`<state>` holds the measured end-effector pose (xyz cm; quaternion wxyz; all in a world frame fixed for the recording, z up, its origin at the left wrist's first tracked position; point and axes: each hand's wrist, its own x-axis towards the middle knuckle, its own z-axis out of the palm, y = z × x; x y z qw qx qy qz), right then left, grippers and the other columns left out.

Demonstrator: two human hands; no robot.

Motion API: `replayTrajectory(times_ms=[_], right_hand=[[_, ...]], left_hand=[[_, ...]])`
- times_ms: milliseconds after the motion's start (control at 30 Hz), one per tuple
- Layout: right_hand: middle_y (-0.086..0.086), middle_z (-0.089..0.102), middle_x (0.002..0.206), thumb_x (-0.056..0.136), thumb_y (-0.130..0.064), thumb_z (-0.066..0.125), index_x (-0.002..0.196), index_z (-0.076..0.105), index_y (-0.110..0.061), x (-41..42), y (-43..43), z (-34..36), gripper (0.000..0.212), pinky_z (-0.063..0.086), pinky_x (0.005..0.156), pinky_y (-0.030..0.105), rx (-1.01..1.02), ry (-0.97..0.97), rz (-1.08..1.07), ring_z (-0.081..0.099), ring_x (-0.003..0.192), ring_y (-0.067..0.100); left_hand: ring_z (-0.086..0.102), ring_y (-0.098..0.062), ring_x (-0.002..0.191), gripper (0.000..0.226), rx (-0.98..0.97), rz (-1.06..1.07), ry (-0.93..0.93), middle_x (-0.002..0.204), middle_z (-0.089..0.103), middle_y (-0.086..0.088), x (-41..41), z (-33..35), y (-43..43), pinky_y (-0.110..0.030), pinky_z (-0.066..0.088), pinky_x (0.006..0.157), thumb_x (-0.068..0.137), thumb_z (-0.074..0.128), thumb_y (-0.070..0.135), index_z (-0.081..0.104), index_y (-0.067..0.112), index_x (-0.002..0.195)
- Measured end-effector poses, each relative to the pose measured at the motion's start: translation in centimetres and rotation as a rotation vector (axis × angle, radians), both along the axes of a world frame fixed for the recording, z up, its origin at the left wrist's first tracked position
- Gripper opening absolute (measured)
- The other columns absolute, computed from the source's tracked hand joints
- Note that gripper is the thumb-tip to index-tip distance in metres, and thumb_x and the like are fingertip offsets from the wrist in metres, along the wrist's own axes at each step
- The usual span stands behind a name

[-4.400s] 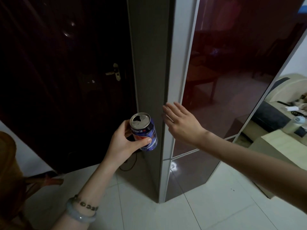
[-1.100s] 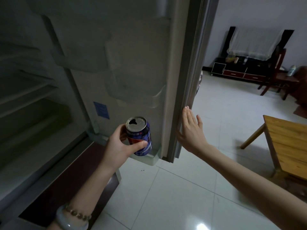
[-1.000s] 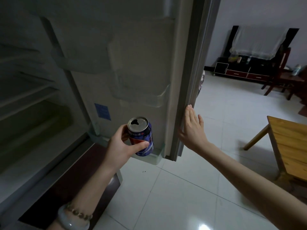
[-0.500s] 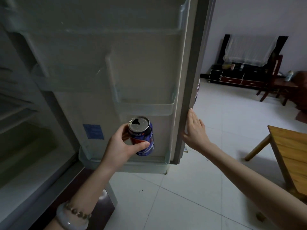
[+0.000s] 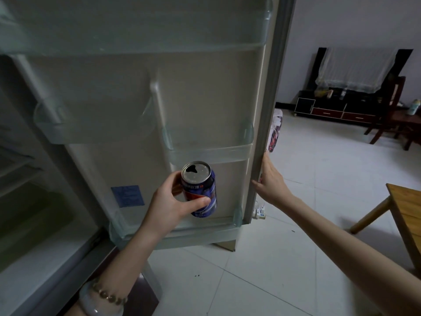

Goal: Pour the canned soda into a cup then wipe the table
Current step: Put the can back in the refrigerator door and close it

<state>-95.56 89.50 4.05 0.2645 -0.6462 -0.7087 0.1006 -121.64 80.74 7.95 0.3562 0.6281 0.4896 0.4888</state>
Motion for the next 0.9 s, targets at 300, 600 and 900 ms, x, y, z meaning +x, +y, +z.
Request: replayTrajectory(times_ms=[300,600,900], right_hand=[[0.01,0.006,0.159,0.084,-0.023,0.063,0.15,-0.006,-0.009,0.8,4.6,0.2,0.096,0.023,0.116,0.045,-0.052,0.004,0.066,0.015,0.144,0.027],[0.01,0.022,0.154,0.075,-0.028,0.064,0.149,0.0,-0.019,1.1,8.1,0.1,0.098,0.037,0.107,0.048,-0.055,0.032,0.112,0.031,0.137,0.029],[0.013,0.019,0.155,0.08,-0.022,0.065,0.149,-0.004,-0.011,0.6,10.6,0.2,0.098,0.038,0.107,0.048,-0.114,0.053,0.113,0.029,0.138,0.03]], left_hand=[[0.063,0.004,0.093,0.059,0.014,0.063,-0.019,0.097,0.07,0.018,1.2,0.4,2.8,-0.011,0.046,0.08,0.055,0.089,0.011,0.06,0.028,0.103],[0.064,-0.004,0.096,0.068,0.004,0.102,-0.046,0.102,0.07,0.009,1.9,1.0,3.6,-0.018,0.048,0.084,0.045,0.083,0.038,0.061,0.021,0.108],[0.064,-0.005,0.098,0.068,-0.006,0.155,-0.043,0.102,0.07,0.008,1.8,1.5,3.7,-0.028,0.05,0.088,0.045,0.083,0.04,0.06,0.024,0.108]])
